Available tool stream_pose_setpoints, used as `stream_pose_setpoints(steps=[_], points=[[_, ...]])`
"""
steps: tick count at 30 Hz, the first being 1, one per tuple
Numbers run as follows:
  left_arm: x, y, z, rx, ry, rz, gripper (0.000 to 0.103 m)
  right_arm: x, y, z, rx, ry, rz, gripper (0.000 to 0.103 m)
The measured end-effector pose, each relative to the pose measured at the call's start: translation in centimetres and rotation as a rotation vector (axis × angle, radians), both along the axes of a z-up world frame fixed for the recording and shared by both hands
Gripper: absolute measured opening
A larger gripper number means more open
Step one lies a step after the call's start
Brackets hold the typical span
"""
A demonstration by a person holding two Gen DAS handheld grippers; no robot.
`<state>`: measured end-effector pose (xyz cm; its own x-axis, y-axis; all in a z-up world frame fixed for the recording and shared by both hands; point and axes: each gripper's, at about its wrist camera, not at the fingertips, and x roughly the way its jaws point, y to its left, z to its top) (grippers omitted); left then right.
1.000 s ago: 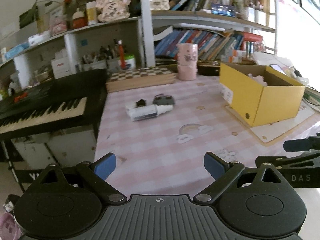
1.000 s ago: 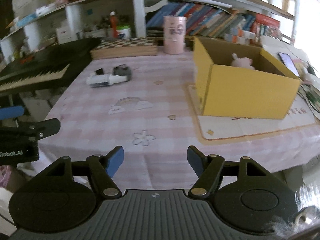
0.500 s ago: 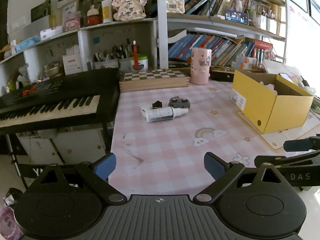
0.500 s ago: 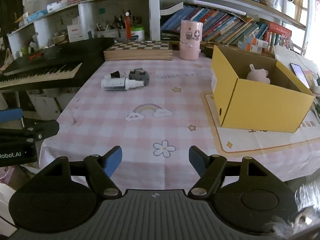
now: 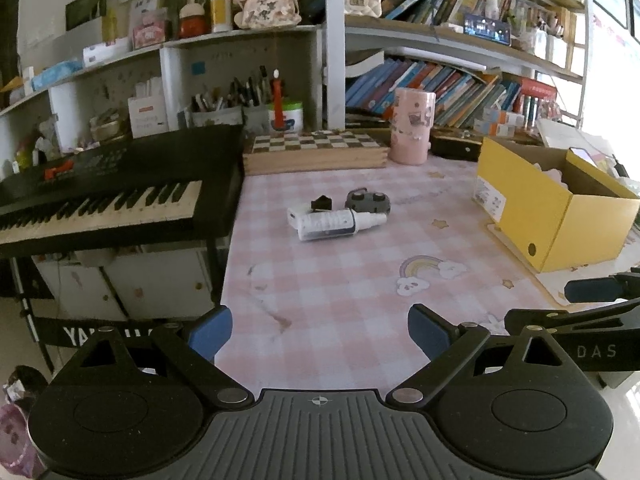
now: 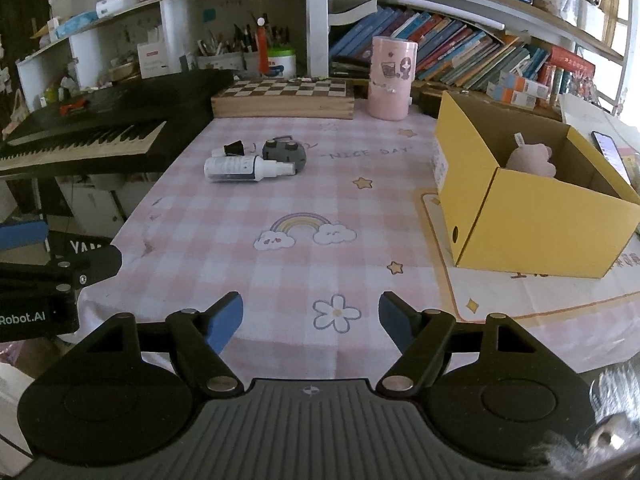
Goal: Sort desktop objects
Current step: 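Move both tools toward the spray bottle and grey toy car, then close the right tool on the grey toy car and lift it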
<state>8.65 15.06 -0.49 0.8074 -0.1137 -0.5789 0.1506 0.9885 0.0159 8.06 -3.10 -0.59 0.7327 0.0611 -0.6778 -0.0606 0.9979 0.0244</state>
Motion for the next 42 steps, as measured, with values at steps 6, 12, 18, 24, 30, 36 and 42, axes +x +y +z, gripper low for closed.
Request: stream_pose_setpoints(steps=[6, 12, 18, 24, 30, 36, 42], points=[[2.2, -0.5, -0.2, 0.006, 0.009, 0.017, 0.096, 2.5, -0.6, -0.2, 0.006, 0.01, 0.013, 0.074], [5.1, -1.2, 0.0, 0.002, 0.011, 0.054, 0.096, 5.9, -1.4, 0.0, 0.01, 0.001, 0.041, 0.074], [7.8, -2.1, 0.3, 0.002, 0.002, 0.092, 0.096, 10.0, -2.6, 0.6, 0.029, -0.013, 0.062, 0.074], [10.1, -3.2, 0.6, -0.004, -0.003, 0.133, 0.096, 14.1, -3.5, 1.0, 0.049, -0.025, 0.097, 0.074], [12.3, -4.2, 0.3, 0.004, 0.003, 0.169, 0.096, 17.9, -4.2, 0.6, 0.072, -0.002, 0.13, 0.074], [14.2, -4.8, -0.1, 0.007, 0.018, 0.202, 0.096, 21.2, -4.2, 0.0, 0.07, 0.0, 0.17, 0.074], [15.5, -5.0, -0.7, 0.019, 0.028, 0.239, 0.096, 24.0, -3.4, -0.7, 0.072, 0.005, 0.22, 0.074]])
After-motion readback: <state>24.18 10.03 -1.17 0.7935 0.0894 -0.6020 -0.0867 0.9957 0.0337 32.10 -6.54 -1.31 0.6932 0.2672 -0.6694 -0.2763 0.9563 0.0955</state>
